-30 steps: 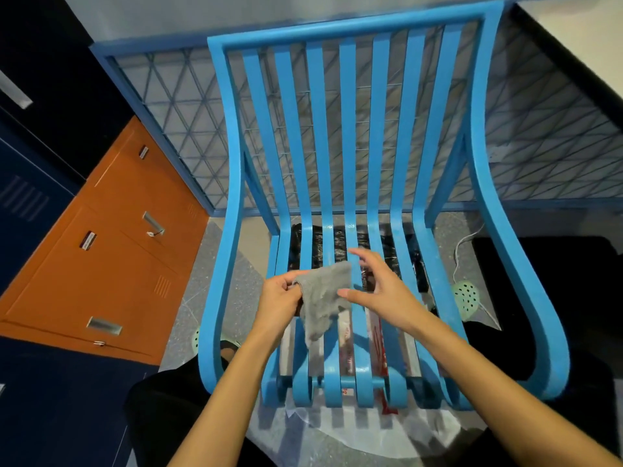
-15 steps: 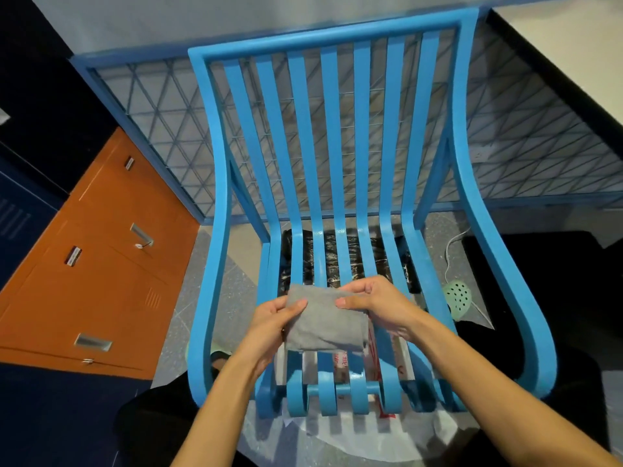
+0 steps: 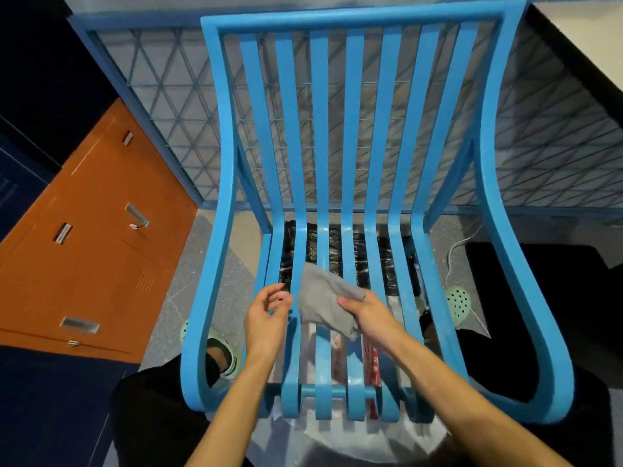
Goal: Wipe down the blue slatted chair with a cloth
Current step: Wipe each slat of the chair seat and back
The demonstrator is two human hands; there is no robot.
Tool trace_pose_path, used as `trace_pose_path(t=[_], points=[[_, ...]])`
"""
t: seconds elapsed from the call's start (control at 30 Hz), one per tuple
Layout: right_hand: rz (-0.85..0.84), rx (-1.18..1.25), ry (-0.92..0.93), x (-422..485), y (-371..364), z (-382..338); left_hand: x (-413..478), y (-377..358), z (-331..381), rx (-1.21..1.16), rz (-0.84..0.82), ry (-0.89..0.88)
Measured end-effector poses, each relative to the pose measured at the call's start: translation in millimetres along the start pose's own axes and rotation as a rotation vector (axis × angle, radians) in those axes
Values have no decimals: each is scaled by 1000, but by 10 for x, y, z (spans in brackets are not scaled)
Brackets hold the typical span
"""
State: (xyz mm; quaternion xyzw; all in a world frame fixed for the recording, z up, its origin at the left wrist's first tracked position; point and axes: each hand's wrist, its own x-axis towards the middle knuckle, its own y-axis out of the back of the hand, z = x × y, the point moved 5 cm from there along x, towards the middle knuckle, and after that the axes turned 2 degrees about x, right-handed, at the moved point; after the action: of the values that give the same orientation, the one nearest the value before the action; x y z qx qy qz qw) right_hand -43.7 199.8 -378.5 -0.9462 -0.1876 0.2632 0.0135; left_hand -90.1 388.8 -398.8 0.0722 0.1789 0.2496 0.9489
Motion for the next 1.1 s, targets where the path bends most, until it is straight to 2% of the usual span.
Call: trace_pose_path(t=[0.07, 0.13, 0.2, 0.27, 0.33, 0.4, 0.5, 0.57, 0.73, 0.9, 1.0, 1.1], points=[[-60, -259, 165, 45, 1, -139, 17, 41, -94, -43, 5, 47], [-163, -508, 245, 54, -91, -70, -25, 57, -231, -37, -34, 107], [-166, -788, 217, 22, -154, 246, -98, 59, -408, 18, -81, 143], [-218, -926, 144, -100, -289, 701, -180, 69, -580, 121, -111, 131], [-246, -1159, 162, -287, -465, 1091, -296, 64, -694, 241, -140, 93], [-250, -1284, 167, -457, -574, 1287, -433, 44, -726, 342, -150, 34], [-323, -1313, 71, -719, -678, 1334, -590, 24, -718, 436, -156, -77], [-311, -1333, 78, -796, -704, 1302, -633, 17, -722, 492, -162, -124], [-194, -1332, 130, -364, -624, 1219, -665, 34, -744, 435, -187, -48], [-61, -1295, 94, -45, -678, 1131, -655, 43, -763, 411, -229, 0], [-74, -1252, 116, -294, -773, 1261, -634, 77, -738, 389, -207, -1], [-124, -1084, 68, -525, -784, 1381, -601, 102, -722, 366, -143, -29]])
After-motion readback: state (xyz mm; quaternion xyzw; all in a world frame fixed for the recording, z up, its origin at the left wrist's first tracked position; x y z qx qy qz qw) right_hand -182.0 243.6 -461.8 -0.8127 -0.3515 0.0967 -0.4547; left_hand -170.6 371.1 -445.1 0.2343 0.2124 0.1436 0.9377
